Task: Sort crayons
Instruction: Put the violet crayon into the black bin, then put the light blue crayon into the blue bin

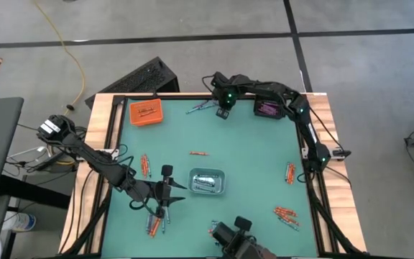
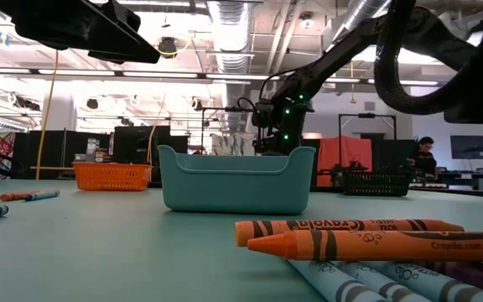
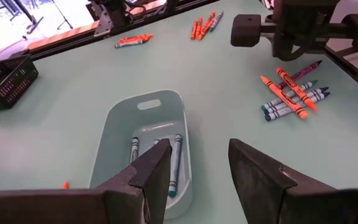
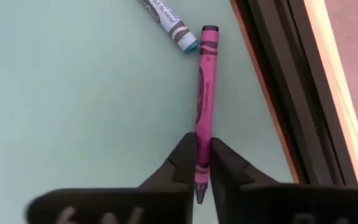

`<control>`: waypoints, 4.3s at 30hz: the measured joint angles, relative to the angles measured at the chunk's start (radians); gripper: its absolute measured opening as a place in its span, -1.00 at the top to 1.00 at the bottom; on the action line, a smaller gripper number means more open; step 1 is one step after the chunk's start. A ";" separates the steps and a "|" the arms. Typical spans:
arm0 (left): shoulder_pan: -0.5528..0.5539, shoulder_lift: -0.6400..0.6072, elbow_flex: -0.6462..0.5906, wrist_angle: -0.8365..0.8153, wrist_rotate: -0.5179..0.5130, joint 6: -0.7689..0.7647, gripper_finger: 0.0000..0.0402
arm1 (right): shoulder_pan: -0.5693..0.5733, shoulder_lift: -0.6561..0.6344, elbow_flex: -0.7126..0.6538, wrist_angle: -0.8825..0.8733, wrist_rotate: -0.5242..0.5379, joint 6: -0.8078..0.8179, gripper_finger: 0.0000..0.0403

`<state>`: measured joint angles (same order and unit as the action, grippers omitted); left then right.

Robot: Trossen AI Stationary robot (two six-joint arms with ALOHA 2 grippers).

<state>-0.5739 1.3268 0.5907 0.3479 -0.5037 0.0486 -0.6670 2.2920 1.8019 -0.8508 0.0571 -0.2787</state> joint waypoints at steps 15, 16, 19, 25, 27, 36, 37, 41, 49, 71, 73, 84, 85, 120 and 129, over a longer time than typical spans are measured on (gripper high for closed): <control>0.000 0.000 0.000 0.002 -0.013 -0.004 0.25 | 0.014 -0.103 -0.010 -0.157 -0.002 -0.035 0.99; 0.000 0.000 0.000 0.002 -0.013 0.000 0.25 | 0.016 -0.125 -0.007 -0.166 -0.002 -0.037 0.99; 0.000 0.000 0.000 0.002 -0.013 0.010 0.25 | 0.019 -0.179 -0.006 -0.209 -0.001 -0.041 1.00; 0.000 0.000 0.000 0.000 -0.013 0.023 0.25 | 0.001 -0.286 -0.005 -0.333 0.030 -0.067 1.00; 0.000 0.000 0.000 -0.001 -0.013 0.026 0.25 | -0.015 -0.308 -0.006 -0.387 0.058 -0.071 1.00; 0.000 0.000 0.000 -0.027 -0.013 0.026 0.25 | -0.127 -0.399 -0.034 -0.555 0.130 -0.096 1.00; 0.000 0.000 0.000 -0.027 -0.013 0.026 0.25 | -0.141 -0.411 -0.049 -0.560 0.131 -0.096 1.00; 0.000 0.000 0.000 -0.029 -0.011 0.037 0.25 | -0.200 -0.445 -0.125 -0.565 0.132 -0.096 1.00; 0.000 0.000 0.000 -0.051 -0.010 0.038 0.25 | -0.283 -0.476 -0.330 -0.444 0.132 -0.096 1.00; 0.001 0.000 0.000 -0.042 -0.032 0.032 0.25 | -0.304 -0.472 -0.466 -0.295 0.098 -0.051 0.63; 0.001 0.000 0.000 -0.042 -0.038 0.032 0.25 | -0.304 -0.472 -0.466 -0.297 0.098 -0.043 0.57; 0.112 -0.106 0.000 -0.002 -0.310 0.256 0.25 | -0.227 -0.569 -0.449 -0.296 0.093 0.021 0.44; 0.150 -0.129 0.001 0.002 -0.293 0.278 0.25 | -0.208 -0.591 -0.447 -0.295 0.081 0.021 0.44; 1.292 0.415 0.491 -0.536 0.591 0.311 0.25 | 0.756 -0.853 -0.446 -0.260 -0.006 0.361 0.44; 1.302 0.570 0.656 -0.649 0.589 0.334 0.25 | 0.911 -0.778 -0.446 -0.276 0.019 0.422 0.44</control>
<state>0.7276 1.8966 1.2463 -0.3010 0.0849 0.3828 0.2440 1.5139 1.3563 -1.1268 0.0756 0.1437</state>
